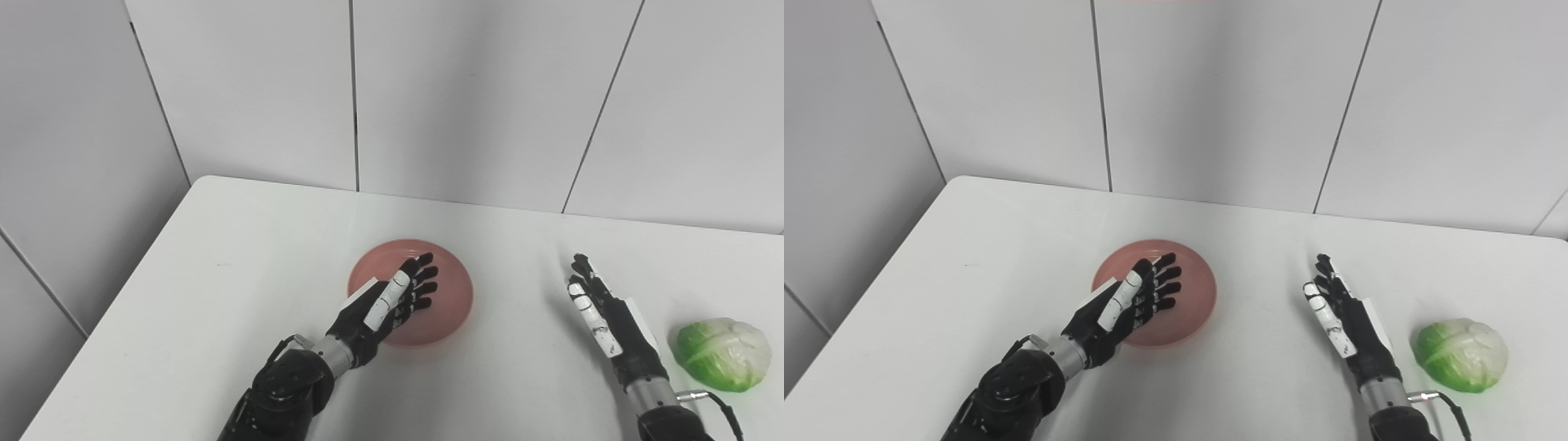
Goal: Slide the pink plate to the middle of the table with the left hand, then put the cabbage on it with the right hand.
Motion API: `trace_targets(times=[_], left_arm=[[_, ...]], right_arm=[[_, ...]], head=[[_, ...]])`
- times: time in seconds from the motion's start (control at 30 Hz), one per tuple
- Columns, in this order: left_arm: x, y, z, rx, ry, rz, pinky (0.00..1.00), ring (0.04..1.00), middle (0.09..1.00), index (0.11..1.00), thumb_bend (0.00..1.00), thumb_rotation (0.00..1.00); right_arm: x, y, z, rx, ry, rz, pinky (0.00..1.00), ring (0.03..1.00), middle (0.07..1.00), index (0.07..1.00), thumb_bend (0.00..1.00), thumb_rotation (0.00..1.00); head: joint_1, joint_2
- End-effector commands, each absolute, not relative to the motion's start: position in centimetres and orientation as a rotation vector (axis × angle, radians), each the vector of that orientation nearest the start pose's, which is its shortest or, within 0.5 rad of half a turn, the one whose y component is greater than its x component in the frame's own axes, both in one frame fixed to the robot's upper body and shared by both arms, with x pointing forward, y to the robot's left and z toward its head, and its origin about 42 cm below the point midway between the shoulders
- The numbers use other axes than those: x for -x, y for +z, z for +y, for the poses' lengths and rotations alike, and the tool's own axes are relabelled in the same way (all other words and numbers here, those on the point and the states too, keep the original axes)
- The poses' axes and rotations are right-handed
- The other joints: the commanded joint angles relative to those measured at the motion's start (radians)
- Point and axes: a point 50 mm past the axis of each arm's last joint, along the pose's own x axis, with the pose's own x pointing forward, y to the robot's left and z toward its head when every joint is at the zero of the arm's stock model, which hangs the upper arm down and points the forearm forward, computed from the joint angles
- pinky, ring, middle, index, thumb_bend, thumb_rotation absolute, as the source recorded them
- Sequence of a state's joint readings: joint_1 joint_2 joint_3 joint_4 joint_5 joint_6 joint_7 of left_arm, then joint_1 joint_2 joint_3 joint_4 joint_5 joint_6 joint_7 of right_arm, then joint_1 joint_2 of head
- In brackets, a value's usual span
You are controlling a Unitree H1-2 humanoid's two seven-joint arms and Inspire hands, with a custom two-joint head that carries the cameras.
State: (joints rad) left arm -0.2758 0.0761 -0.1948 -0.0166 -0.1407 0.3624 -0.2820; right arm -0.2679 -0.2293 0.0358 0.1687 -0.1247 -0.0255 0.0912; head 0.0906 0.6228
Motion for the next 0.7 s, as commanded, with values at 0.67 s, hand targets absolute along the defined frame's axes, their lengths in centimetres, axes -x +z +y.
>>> trace_targets(times=[0.67], left_arm=[[-33.3,16.4,12.0,-0.069,-0.672,0.055,0.96,0.958,0.969,0.982,0.84,1.00]], right_arm=[[-37.3,13.6,-24.4,0.411,0.139,-0.103,0.84,0.887,0.925,0.939,0.80,1.00]], head=[[-0.074,0.010]])
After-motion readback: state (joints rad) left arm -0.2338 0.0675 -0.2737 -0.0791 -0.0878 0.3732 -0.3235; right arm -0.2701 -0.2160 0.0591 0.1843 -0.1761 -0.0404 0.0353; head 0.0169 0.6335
